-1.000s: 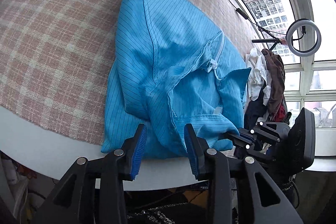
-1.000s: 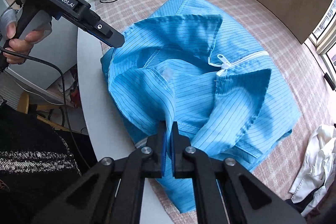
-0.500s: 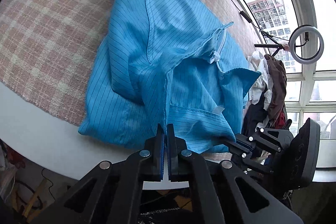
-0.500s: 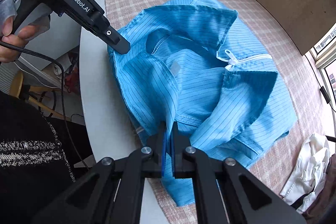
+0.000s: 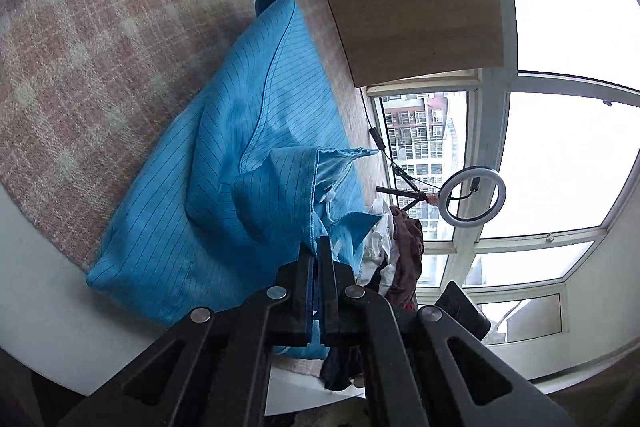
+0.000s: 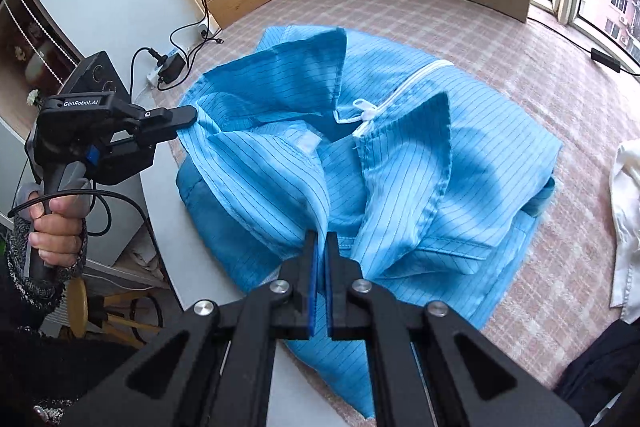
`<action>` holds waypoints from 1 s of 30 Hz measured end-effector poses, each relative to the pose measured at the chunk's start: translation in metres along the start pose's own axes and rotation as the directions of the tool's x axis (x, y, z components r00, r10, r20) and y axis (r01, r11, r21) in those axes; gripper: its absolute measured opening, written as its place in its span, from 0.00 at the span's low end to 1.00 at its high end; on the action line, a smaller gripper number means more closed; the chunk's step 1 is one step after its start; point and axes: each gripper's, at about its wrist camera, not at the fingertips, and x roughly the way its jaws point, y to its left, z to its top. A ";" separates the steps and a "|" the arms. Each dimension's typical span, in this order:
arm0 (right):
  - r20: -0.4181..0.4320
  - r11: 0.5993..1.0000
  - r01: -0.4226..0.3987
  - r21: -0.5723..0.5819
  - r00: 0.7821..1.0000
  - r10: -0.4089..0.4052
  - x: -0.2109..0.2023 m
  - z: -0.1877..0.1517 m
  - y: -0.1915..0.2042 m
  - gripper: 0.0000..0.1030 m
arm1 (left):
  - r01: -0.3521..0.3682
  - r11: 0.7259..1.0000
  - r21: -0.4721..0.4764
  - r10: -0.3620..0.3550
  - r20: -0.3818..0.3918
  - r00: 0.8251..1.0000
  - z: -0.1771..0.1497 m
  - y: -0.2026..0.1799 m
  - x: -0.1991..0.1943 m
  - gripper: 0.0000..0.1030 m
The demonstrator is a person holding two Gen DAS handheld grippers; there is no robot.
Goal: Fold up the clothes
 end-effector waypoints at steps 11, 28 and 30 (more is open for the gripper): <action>-0.063 0.934 0.102 -0.342 0.989 -0.130 -0.030 0.000 0.044 0.19 | -0.383 0.851 0.360 0.403 0.022 0.915 -0.001 -0.083 -0.045 0.22; -0.110 0.911 0.077 -0.405 0.985 -0.133 -0.008 -0.003 0.049 0.19 | -0.613 0.593 0.523 0.709 0.022 0.705 -0.011 -0.098 0.051 0.25; -0.118 0.905 0.074 -0.419 0.984 -0.135 -0.005 -0.003 0.051 0.19 | -0.632 0.558 0.538 0.737 0.030 0.675 -0.011 -0.095 0.057 0.25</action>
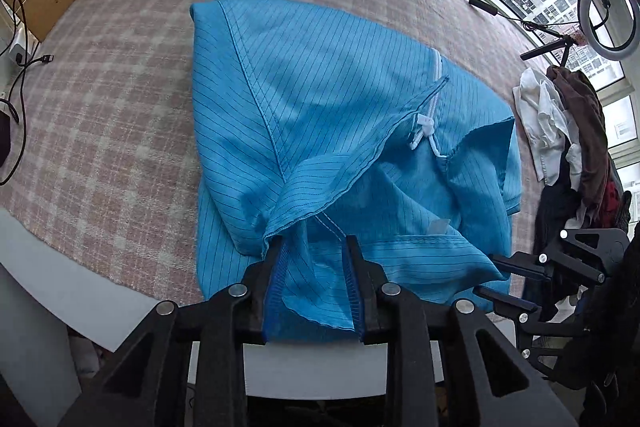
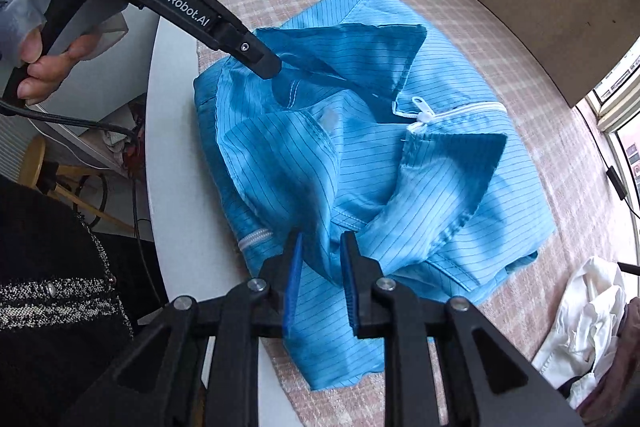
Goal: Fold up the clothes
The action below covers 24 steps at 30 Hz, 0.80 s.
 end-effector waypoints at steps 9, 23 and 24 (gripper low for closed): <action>-0.026 0.999 -0.025 -0.044 0.999 0.024 0.009 0.002 -0.003 0.19 | -0.011 1.000 0.006 0.011 -0.062 0.998 -0.004 0.007 0.024 0.05; -0.011 0.996 -0.089 -0.023 0.996 0.089 0.007 0.001 -0.021 0.03 | 0.332 0.916 -0.227 -0.322 0.083 0.943 -0.004 0.073 -0.033 0.00; 0.010 0.995 -0.097 0.018 0.995 0.097 0.004 -0.004 -0.028 0.03 | 0.363 0.898 -0.249 -0.346 0.111 0.932 -0.004 0.082 -0.039 0.00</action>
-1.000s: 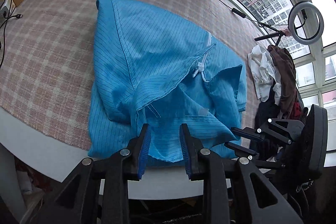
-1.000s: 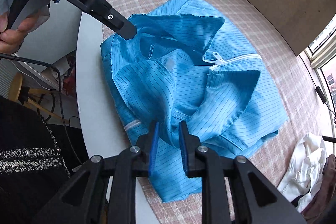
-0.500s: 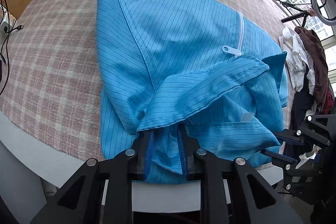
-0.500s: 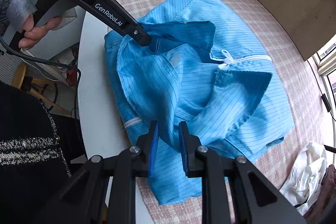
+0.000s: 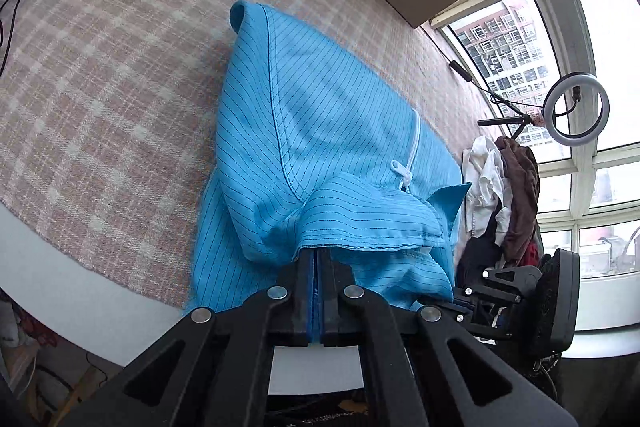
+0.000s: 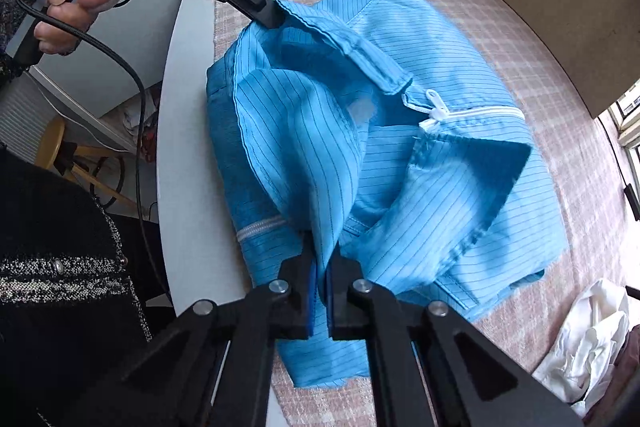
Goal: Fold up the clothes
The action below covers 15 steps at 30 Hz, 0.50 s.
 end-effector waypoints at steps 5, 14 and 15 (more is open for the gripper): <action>0.007 0.996 0.017 0.087 1.000 -0.018 0.015 -0.018 -0.004 0.03 | 0.092 0.990 -0.110 -0.092 0.011 0.996 -0.001 0.028 0.010 0.00; 0.107 0.989 -0.010 0.148 0.994 -0.006 -0.035 -0.013 -0.011 0.39 | -0.124 0.950 0.287 0.124 0.017 0.992 -0.023 -0.040 -0.001 0.33; 0.127 0.986 -0.009 0.168 0.992 -0.013 -0.042 -0.013 -0.015 0.40 | -0.172 0.916 0.364 0.170 0.037 0.985 -0.030 -0.052 -0.004 0.37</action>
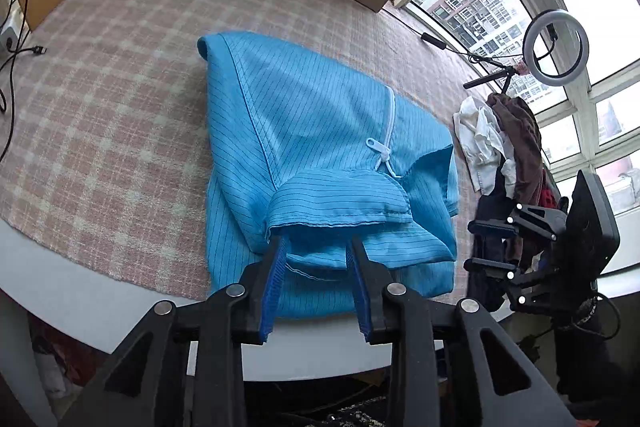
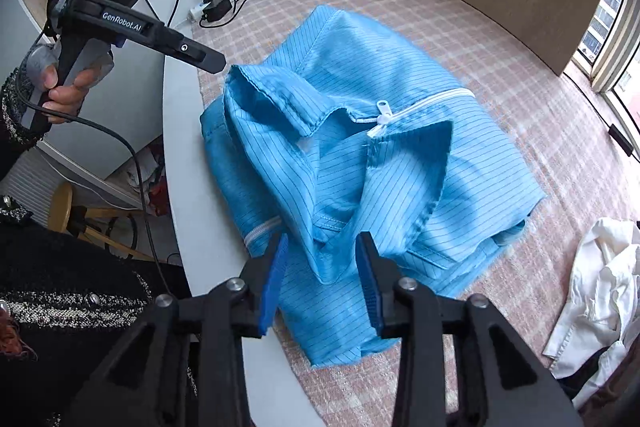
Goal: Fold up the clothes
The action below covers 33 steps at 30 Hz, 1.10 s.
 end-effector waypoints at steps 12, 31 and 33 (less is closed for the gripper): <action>0.111 0.973 0.144 0.182 0.980 -0.165 -0.014 -0.009 -0.002 0.47 | -0.151 0.853 0.499 0.204 -0.053 0.978 0.004 -0.039 0.037 0.52; -0.025 0.949 0.133 -0.285 0.989 -0.146 0.039 0.061 0.056 0.37 | 0.045 0.908 0.416 0.011 -0.131 0.991 0.006 0.012 0.037 0.49; -0.059 0.928 0.114 -0.356 0.988 -0.144 0.055 0.070 0.063 0.37 | 0.071 0.937 0.342 -0.025 -0.138 0.990 0.001 0.019 0.041 0.49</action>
